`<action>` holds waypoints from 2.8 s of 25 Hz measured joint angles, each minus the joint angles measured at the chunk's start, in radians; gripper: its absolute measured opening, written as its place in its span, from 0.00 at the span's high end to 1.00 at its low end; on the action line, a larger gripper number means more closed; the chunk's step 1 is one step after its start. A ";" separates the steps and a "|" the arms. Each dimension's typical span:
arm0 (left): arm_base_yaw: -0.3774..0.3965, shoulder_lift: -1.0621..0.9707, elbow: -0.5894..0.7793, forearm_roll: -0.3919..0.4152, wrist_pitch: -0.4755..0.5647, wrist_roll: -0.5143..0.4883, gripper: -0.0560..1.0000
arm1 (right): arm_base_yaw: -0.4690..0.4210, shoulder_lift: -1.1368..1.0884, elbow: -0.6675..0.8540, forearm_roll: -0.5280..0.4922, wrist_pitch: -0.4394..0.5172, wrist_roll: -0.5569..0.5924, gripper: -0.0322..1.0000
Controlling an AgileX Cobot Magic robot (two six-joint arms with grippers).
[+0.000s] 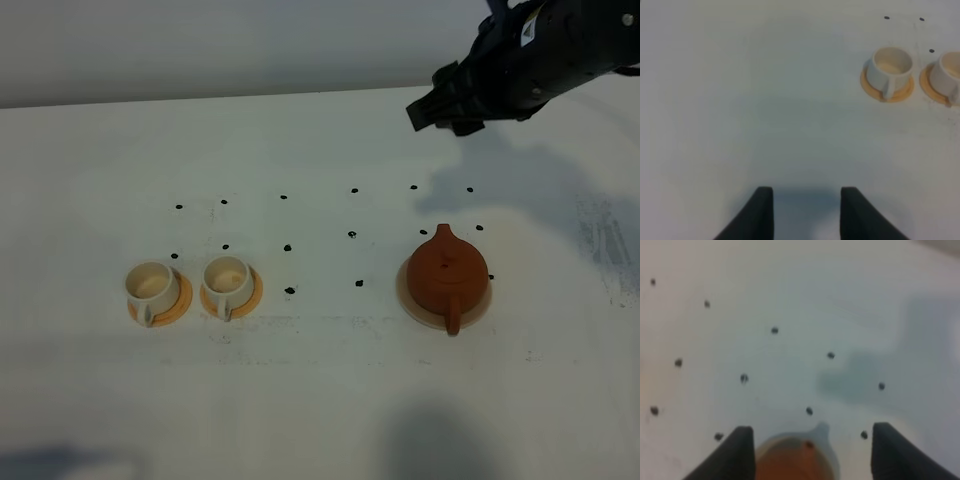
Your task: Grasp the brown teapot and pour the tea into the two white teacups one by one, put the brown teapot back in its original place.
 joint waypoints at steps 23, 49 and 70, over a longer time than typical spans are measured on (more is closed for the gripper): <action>0.000 0.000 0.000 0.000 0.000 0.000 0.64 | -0.004 -0.155 0.215 -0.006 -0.262 0.098 0.47; 0.000 0.000 0.000 0.000 0.000 -0.001 0.64 | -0.014 -0.311 0.544 -0.018 -0.304 0.264 0.50; 0.000 0.000 0.000 0.000 0.000 -0.001 0.64 | -0.014 -0.170 0.618 0.037 -0.266 0.290 0.53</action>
